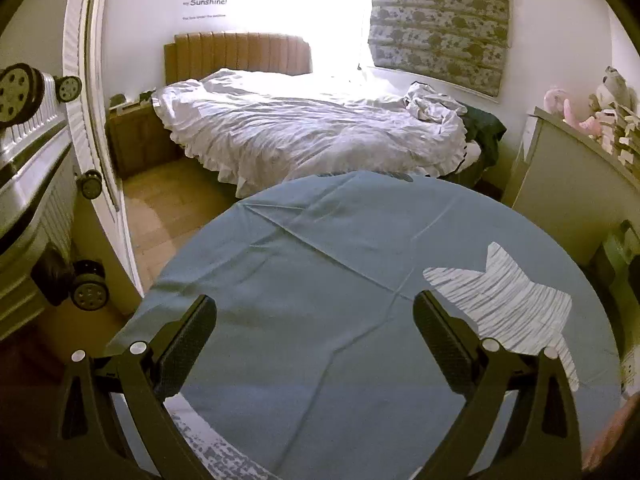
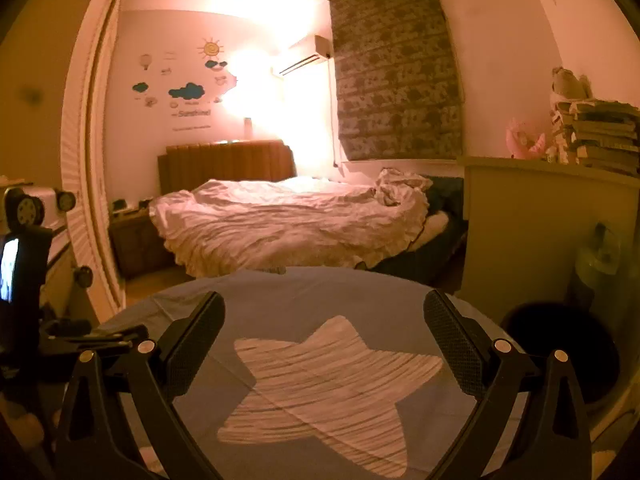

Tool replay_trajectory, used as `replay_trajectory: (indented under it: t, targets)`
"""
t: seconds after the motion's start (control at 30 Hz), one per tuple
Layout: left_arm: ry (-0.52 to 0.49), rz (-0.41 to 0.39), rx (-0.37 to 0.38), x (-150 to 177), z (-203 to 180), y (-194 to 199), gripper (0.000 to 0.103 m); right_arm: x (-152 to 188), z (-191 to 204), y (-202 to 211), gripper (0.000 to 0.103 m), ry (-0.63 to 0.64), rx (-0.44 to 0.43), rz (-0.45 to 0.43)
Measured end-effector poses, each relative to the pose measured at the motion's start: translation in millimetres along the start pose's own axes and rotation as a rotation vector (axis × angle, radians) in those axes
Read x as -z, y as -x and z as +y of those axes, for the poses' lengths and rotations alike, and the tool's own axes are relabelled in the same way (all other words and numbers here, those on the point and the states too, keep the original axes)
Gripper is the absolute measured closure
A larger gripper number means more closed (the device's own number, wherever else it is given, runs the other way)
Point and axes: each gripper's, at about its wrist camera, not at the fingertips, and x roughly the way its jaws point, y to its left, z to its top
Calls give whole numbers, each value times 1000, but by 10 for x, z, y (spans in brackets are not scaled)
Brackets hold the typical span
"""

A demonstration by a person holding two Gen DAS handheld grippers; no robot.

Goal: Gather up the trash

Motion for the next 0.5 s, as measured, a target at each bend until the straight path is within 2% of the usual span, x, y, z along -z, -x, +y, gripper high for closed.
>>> replay_trajectory:
  t: [0.5]
  targets:
    - [-1, -5, 8, -11, -20, -1, 5, 5, 29, -1, 5, -4, 0, 8]
